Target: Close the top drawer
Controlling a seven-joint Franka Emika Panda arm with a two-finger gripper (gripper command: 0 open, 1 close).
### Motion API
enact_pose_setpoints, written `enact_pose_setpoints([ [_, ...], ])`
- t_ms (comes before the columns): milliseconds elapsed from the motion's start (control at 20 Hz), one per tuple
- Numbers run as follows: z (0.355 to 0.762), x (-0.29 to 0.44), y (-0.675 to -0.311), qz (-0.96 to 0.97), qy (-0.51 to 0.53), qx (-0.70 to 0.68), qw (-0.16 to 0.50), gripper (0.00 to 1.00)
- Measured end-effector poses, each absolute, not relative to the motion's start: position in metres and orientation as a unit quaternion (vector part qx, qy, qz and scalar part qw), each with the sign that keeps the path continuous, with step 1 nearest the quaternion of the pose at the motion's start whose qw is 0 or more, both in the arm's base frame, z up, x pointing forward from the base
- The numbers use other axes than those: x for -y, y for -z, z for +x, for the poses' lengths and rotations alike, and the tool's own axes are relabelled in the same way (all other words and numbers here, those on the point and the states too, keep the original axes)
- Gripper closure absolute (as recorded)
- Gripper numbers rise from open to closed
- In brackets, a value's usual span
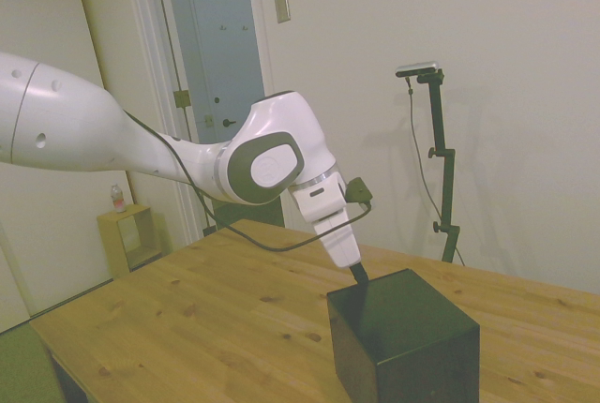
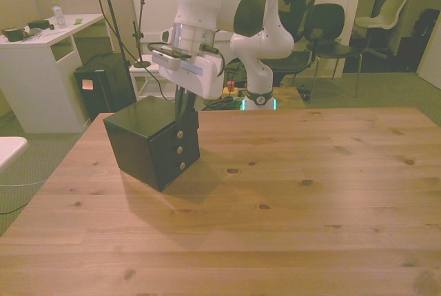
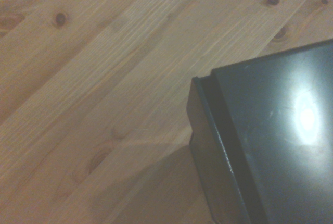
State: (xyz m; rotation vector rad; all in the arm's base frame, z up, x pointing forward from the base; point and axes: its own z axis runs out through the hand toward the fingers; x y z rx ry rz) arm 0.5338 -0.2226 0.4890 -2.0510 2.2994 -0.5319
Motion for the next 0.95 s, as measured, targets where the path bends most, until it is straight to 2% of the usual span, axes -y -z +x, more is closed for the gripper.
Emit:
enact_pose_setpoints([
  [600, 0.545, 0.223, -0.489, -0.655, 0.169, -0.737, 0.007, 1.0],
  [950, 0.563, 0.148, -0.519, -0.704, 0.197, -0.679, 0.065, 1.0],
])
